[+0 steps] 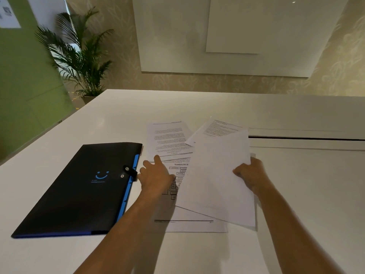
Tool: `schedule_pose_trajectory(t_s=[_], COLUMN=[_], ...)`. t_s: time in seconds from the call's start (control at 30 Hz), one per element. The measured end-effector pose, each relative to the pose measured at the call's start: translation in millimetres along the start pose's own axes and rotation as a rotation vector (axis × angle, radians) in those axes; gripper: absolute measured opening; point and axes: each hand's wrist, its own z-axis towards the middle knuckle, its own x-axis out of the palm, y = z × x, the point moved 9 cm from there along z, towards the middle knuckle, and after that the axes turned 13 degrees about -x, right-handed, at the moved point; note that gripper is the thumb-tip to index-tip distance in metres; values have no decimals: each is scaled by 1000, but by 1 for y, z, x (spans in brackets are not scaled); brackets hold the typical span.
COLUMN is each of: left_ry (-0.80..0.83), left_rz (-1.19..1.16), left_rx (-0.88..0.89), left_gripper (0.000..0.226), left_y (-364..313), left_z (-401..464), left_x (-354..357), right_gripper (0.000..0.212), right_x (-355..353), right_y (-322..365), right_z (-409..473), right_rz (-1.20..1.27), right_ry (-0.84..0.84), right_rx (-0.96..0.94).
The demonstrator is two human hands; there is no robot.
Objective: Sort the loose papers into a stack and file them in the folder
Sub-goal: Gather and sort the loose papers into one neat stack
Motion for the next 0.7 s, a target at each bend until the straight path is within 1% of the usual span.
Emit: schedule_pose_trajectory(t_s=[0.07, 0.17, 0.23, 0.4, 0.53, 0.63, 0.7], left_ry=[9, 19, 32, 90, 130, 166, 220], left_rz=[-30, -44, -60, -133, -152, -202, -255], left_rx=[2, 4, 15, -10, 3, 23, 28], left_gripper=[87, 80, 79, 93, 103, 110, 115], left_y=[-3, -8, -11, -8, -8, -7, -5], left_z=[-1, -4, -5, 1, 1, 0, -2], left_x=[-1, -3, -4, -6, -3, -2, 1], right_gripper=[32, 32, 32, 35, 31, 32, 33], right_x=[5, 7, 9, 9, 8, 7, 7], right_y=[-11, -13, -8, -3, -8, -16, -22], right_z=[-4, -11, -13, -16, -13, -10, -6], right_rz=[-105, -212, -257, -310, -309, -260, -188], right_ry=[29, 23, 25, 34, 41, 57, 73], right_rx=[24, 10, -15, -19, -28, -12, -5])
